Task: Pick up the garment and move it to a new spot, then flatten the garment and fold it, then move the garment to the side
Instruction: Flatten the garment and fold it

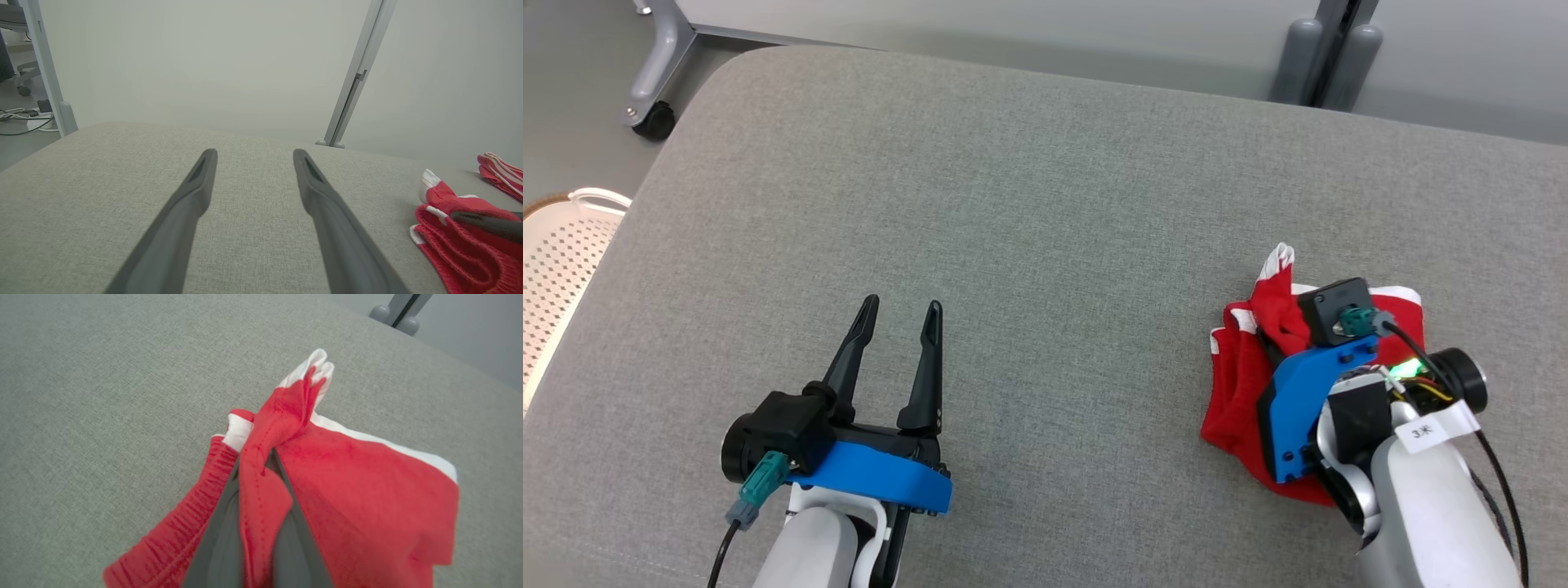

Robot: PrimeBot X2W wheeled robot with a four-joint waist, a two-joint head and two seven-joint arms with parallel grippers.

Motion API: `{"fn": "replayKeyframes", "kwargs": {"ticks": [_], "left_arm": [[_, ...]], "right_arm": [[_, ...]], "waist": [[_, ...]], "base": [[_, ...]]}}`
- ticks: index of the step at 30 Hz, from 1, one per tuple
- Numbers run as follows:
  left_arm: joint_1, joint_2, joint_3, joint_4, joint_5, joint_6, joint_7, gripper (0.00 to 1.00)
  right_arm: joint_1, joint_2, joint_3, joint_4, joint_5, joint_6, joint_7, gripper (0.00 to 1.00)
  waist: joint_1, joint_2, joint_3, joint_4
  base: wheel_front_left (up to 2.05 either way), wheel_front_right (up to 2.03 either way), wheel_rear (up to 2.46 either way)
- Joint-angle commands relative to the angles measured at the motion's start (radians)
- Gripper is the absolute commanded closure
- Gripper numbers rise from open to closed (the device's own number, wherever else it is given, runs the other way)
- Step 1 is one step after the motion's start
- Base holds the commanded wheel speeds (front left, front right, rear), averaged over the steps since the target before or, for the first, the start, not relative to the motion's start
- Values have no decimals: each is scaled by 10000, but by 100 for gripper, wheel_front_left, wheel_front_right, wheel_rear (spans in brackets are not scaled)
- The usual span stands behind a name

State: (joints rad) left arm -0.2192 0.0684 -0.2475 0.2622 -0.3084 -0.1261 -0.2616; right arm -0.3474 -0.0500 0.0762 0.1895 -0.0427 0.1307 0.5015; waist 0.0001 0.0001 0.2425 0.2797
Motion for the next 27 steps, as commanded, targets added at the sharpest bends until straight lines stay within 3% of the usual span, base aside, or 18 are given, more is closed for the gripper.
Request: {"fn": "replayKeyframes", "kwargs": {"ticks": [1, 2, 3, 4, 10, 14, 17, 21, 27], "left_arm": [[-125, -2, -37, -10, -54, -71, -39, 0], [-126, -7, -39, -4, -63, -71, -39, 0], [-115, -12, -28, 0, -69, -71, -39, 0], [-99, -17, -19, 2, -69, -71, -39, 0], [110, 13, 172, 42, 15, -47, -39, 0], [196, 58, 256, 22, 65, -45, -39, 0], [310, 73, 275, 1, 102, -45, -40, 0], [429, 122, 297, 0, 109, -45, -40, 0], [676, 212, 454, -40, 99, -45, -40, 0]], "right_arm": [[-112, -15, 128, 172, 11, 2, 77, 100], [-96, -15, 282, 248, 149, 2, 78, 100], [-79, -11, 424, 280, 306, 2, 54, 60], [-36, -13, 635, 285, 585, 2, 23, 0], [253, -32, 2087, -716, 3729, 2, -287, 0], [399, -27, 1857, -1700, 4317, 2, -935, 0], [588, -28, 1039, -2393, 3907, 2, -1673, 0], [1180, -23, -542, -2974, 2473, 2, -2773, 0], [2399, -12, -2624, -2782, 955, 2, -4284, 0]], "waist": [[-1, -1, 42, 74], [-1, -1, 40, 98], [-1, -1, 34, 109], [-1, -1, 25, 112], [-1, -1, -213, -98], [-1, -1, -436, -321], [-1, -1, -600, -441], [-1, -1, -820, -535], [-1, -1, -1067, -653]], "base": [[0, 0, 0], [0, 0, 0], [0, 0, 0], [0, 0, 0], [0, 0, 0], [0, 0, 0], [0, 0, 0], [0, 0, 0], [0, 0, 0]]}}
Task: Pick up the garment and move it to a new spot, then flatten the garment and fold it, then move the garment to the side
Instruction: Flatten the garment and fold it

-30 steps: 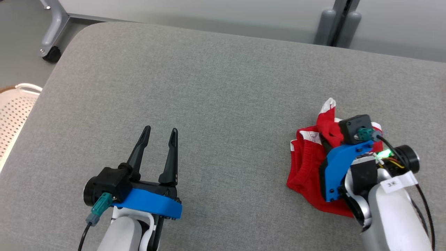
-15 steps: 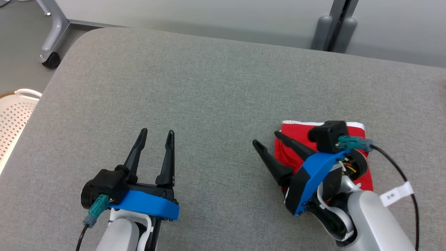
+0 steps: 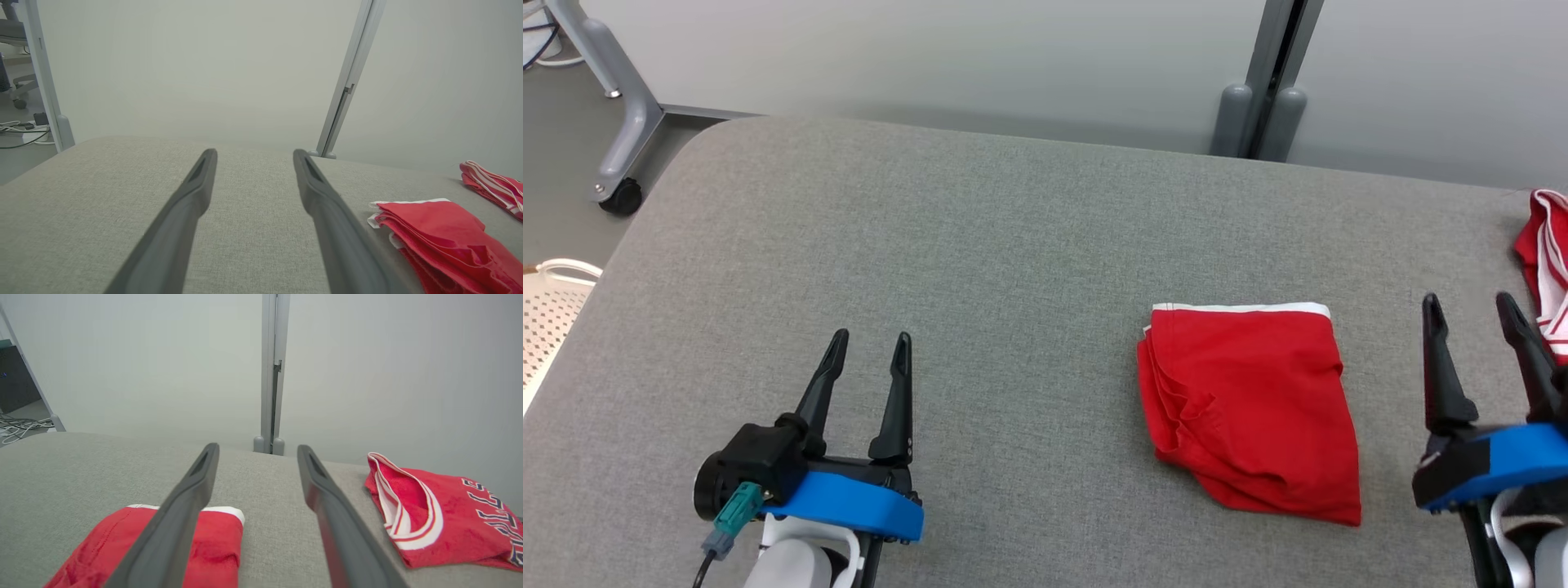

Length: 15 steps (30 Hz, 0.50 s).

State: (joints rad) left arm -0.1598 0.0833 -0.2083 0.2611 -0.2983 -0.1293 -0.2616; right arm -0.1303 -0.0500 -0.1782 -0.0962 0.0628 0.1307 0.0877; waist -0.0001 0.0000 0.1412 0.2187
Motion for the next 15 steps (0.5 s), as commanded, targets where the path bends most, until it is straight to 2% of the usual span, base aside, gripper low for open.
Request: {"fn": "replayKeyframes", "kwargs": {"ticks": [1, 6, 12, 14, 15], "left_arm": [[133, 77, 112, -37, -1, -13, -40, 0], [368, 169, 386, -103, 36, -13, -40, 0], [481, 137, 638, -222, 131, -13, -40, 0], [381, 123, 600, -257, 141, -13, -40, 0], [319, 117, 569, -274, 148, -13, -40, 0]], "right_arm": [[414, -10, -209, 177, -138, 2, -330, 0], [1034, -15, -327, 832, -182, 2, -1146, 0], [877, -13, 410, 2045, -307, 2, -1402, 0], [539, -16, 729, 2591, -409, 2, -1442, 62], [384, -19, 926, 2885, -512, 2, -1426, 100]], "waist": [[1, 0, -89, -69], [1, 0, -245, -277], [1, 0, -219, -480], [1, 0, -108, -450], [1, 0, -49, -417]], "base": [[0, 0, 0], [0, 0, 0], [0, 0, 0], [0, 0, 0], [0, 0, 0]]}}
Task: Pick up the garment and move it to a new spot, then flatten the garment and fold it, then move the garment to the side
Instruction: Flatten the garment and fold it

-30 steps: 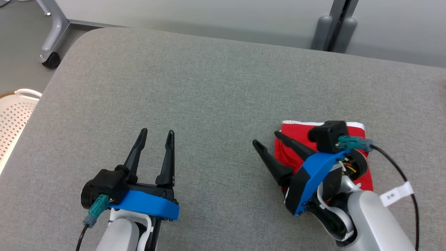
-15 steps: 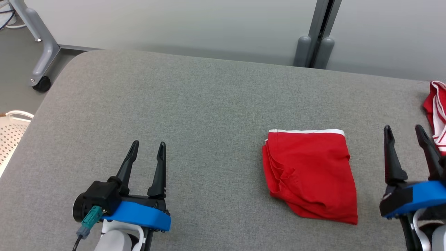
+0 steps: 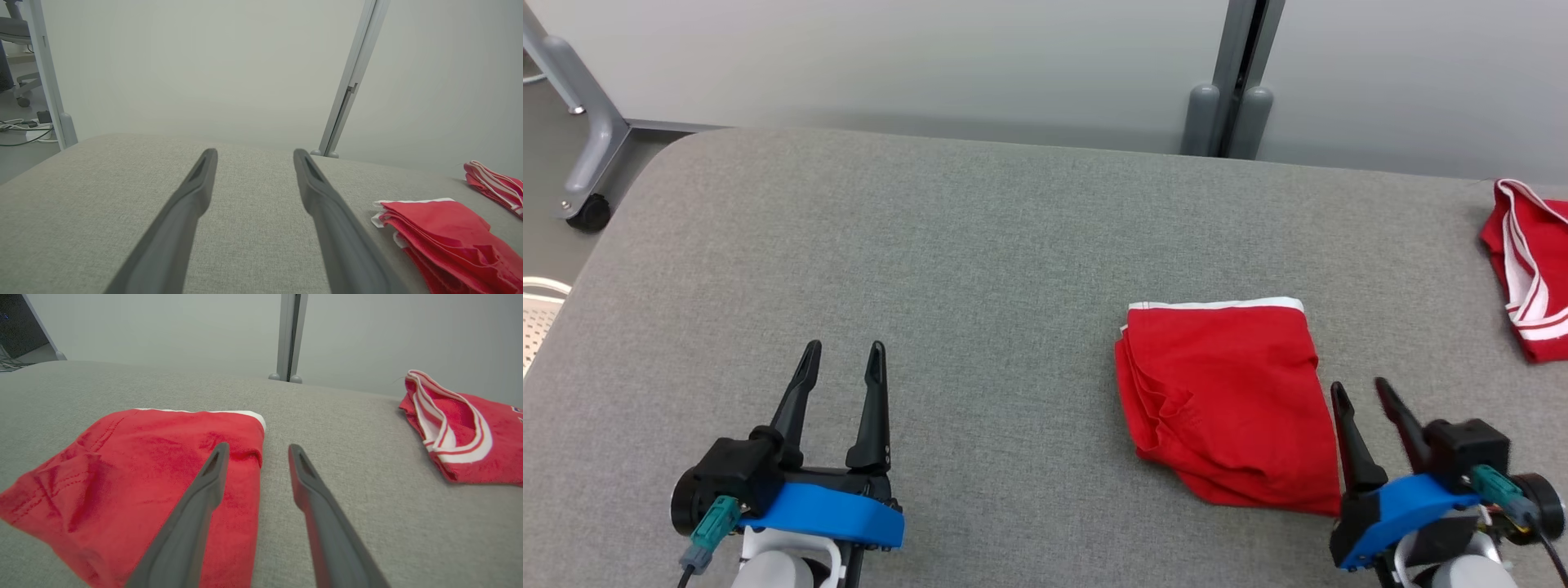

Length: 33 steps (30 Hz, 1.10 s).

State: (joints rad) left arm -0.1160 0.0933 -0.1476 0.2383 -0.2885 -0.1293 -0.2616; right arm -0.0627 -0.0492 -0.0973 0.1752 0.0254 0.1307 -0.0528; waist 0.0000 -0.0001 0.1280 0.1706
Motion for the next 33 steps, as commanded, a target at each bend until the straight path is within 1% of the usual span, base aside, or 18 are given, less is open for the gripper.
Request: {"fn": "replayKeyframes", "kwargs": {"ticks": [1, 4, 7, 11, 14, 17, 20, 22, 25, 26, 27, 29, 31, 32, 33], "left_arm": [[-172, 8, -79, -59, 52, -13, -40, 0], [-283, -15, -179, -71, 52, -13, -40, 0], [-337, -11, -203, -47, -2, -13, -40, 0], [-329, -20, -168, 14, -41, -13, -40, 0], [-266, -43, -122, 28, -27, -13, -40, 0], [-216, -57, -57, 12, 6, -13, -40, 0], [-193, -64, -14, -24, 36, -13, -40, 0], [-163, -49, 28, -38, 48, -13, -40, 0], [-115, -24, 120, -39, 75, -13, -40, 0], [-93, -13, 145, -41, 83, -13, -40, 0], [-56, 7, 204, -44, 82, -13, -40, 0], [38, 6, 283, -50, 84, -13, -40, 0], [125, -7, 403, -55, 117, -3, -40, 0], [125, -7, 403, -55, 117, -3, -40, 0], [155, -21, 488, -73, 126, 2, -40, 0]], "right_arm": [[-462, -25, 308, 484, -190, 2, -71, 100], [-1015, -24, 924, 1428, -416, 2, -323, 100], [-1430, -21, 1949, 2441, -438, 2, -562, 100], [-1735, -33, 3667, 3360, 66, 2, -778, 100], [-1739, -31, 4939, 3762, 745, 2, -656, 100], [-1857, -19, 6413, 3791, 1378, 2, -610, 100], [-1998, -45, 7399, 3492, 2105, 0, -731, 100], [-2054, -27, 7642, 3088, 2691, 2, -908, 100], [-2116, -41, 7278, 2311, 3306, 2, -1307, 100], [-2103, -39, 7050, 1990, 3400, 2, -1432, 61], [-2118, -31, 6720, 1625, 3372, 2, -1565, 0], [-1877, -42, 5872, 946, 3374, 2, -1725, 0], [-1566, -39, 4958, 338, 3070, 2, -1756, 0], [-1566, -39, 4958, 338, 3070, 2, -1756, 0], [-1434, -34, 4477, 48, 2904, 2, -1730, 0]], "waist": [[0, 1, 140, 109], [0, 1, 294, 272], [0, 1, 379, 426], [0, 1, 362, 556], [0, 1, 310, 569], [0, 1, 247, 496], [0, 1, 193, 347], [0, 1, 145, 227], [0, 1, 52, 13], [0, 1, 12, -58], [0, 1, -35, -149], [0, 1, -134, -320], [0, 1, -231, -496], [0, 1, -231, -496], [0, 1, -289, -589]], "base": [[0, 0, 0], [0, 0, 0], [0, 0, 0], [0, 0, 0], [0, 0, 0], [0, 0, 0], [0, 0, 0], [0, 0, 0], [0, 0, 0], [0, 0, 0], [0, 0, 0], [0, 0, 0], [0, 0, 0], [0, 0, 0], [0, 0, 0]]}}
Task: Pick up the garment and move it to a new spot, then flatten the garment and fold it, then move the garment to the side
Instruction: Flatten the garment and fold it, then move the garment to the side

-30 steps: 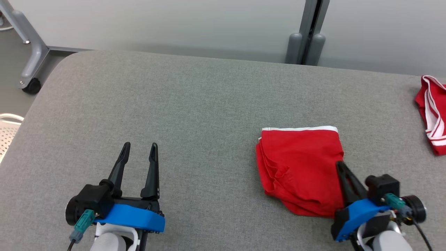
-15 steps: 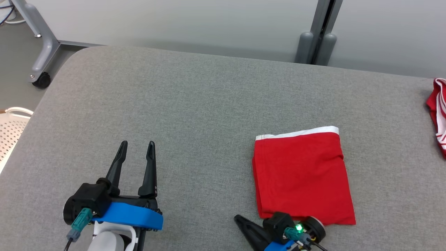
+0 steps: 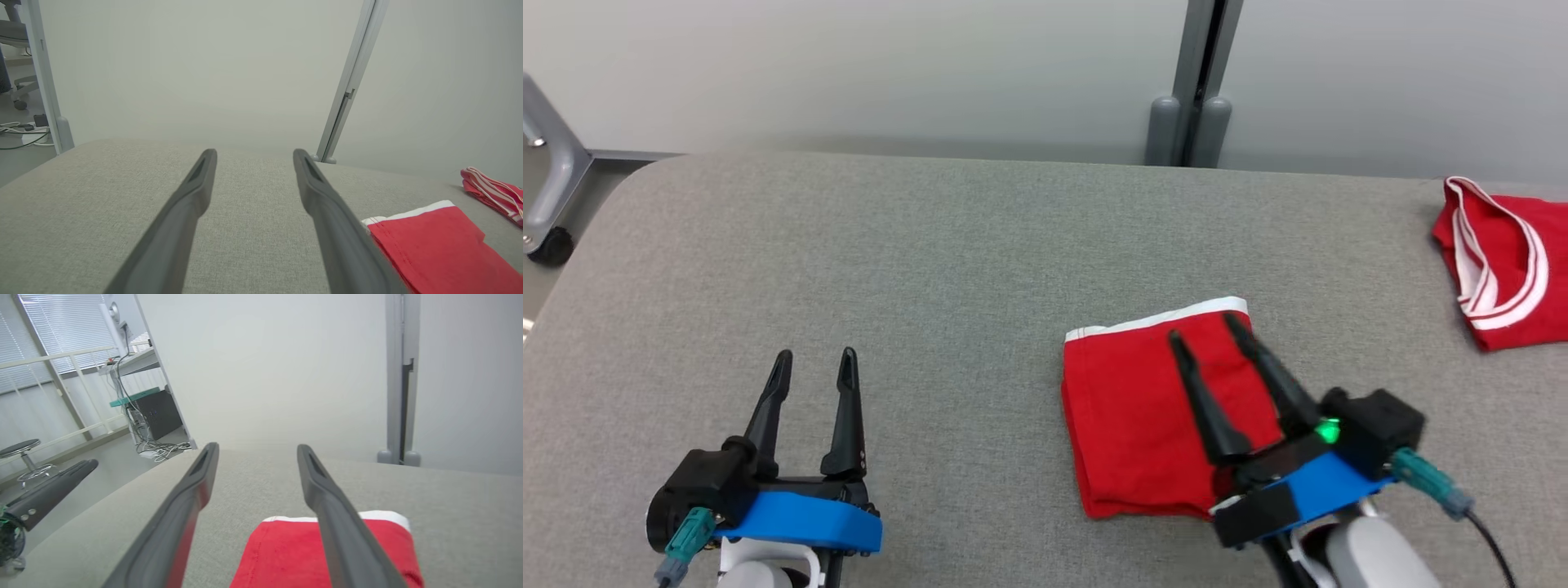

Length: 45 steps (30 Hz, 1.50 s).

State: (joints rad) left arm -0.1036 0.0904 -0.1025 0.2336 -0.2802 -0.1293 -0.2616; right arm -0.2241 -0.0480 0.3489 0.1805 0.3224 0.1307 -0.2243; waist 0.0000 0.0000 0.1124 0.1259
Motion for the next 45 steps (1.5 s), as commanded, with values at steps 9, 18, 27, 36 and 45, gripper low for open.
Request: {"fn": "replayKeyframes", "kwargs": {"ticks": [9, 18, 27, 36, 45], "left_arm": [[464, -66, 537, -50, 77, 32, -40, 0], [1087, 66, 889, 255, 198, 63, -40, 0], [1517, 84, 772, 425, 103, 35, -40, 0], [1550, 133, 666, 504, 140, 17, -40, 0], [1357, 62, 608, 617, 178, 6, -40, 0]], "right_arm": [[1460, -35, -3959, -1761, -1178, 2, 1243, 0], [1988, -34, -5013, -1535, -1413, 2, 2386, 0], [2183, -34, -4742, -1270, -1382, 2, 2649, 0], [2272, -33, -4659, -647, -1290, 3, 2922, 0], [2063, -33, -4400, 264, -1736, 2, 2110, 0]], "waist": [[0, 0, -549, -731], [0, 0, -1068, -1084], [0, 0, -1331, -1163], [0, 0, -1344, -1048], [0, 0, -1243, -901]], "base": [[0, 0, 0], [0, 0, 0], [0, 0, 0], [0, 0, 0], [0, 0, 0]]}}
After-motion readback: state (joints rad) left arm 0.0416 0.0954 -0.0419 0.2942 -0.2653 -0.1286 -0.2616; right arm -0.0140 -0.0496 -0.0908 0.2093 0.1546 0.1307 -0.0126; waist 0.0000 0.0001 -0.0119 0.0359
